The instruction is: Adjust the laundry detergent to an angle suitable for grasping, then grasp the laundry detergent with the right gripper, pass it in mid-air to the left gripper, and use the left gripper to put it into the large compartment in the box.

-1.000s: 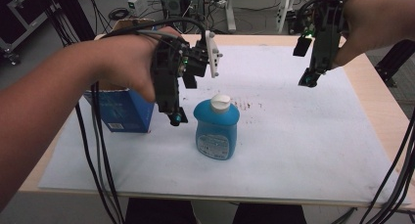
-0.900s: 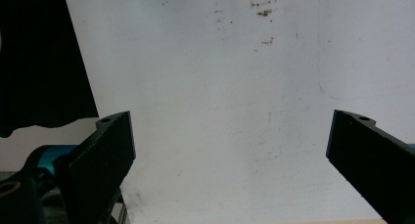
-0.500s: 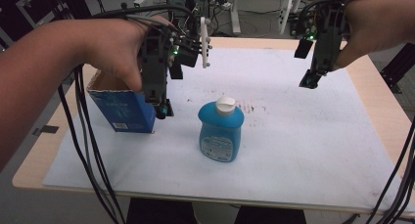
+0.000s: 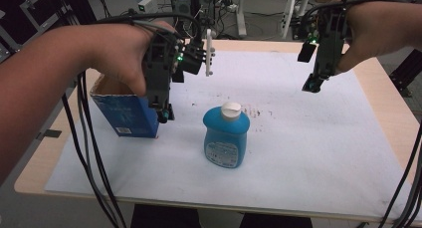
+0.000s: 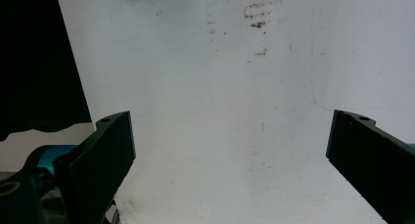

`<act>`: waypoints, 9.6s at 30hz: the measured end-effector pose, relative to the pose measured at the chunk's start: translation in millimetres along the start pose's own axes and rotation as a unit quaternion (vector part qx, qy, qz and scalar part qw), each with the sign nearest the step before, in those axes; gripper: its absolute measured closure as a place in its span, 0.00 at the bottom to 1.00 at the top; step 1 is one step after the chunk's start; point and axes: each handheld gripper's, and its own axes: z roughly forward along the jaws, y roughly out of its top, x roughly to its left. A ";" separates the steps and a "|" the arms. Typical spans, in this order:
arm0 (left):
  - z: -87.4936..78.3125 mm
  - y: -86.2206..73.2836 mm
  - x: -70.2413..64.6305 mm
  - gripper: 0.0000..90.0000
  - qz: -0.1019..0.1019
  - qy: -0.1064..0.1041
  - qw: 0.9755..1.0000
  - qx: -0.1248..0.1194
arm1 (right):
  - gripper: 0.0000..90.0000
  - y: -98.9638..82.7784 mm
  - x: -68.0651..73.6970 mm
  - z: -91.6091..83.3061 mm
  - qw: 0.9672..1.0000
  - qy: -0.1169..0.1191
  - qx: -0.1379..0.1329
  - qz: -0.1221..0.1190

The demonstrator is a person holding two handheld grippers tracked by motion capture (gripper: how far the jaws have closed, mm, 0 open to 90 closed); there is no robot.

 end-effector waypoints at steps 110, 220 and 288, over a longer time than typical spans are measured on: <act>12.7 -4.2 -15.0 0.02 0.007 -0.005 1.000 -0.028 | 0.03 -21.8 105.9 138.5 0.915 0.032 -0.394 0.078; 5.0 8.5 -17.0 0.02 -0.016 -0.005 0.999 -0.040 | 0.52 21.2 121.4 170.2 0.861 -0.054 -0.502 0.063; -23.5 63.7 -35.0 0.12 -0.018 -0.001 0.999 -0.038 | 0.52 44.8 124.5 113.5 0.866 0.001 -0.501 -0.002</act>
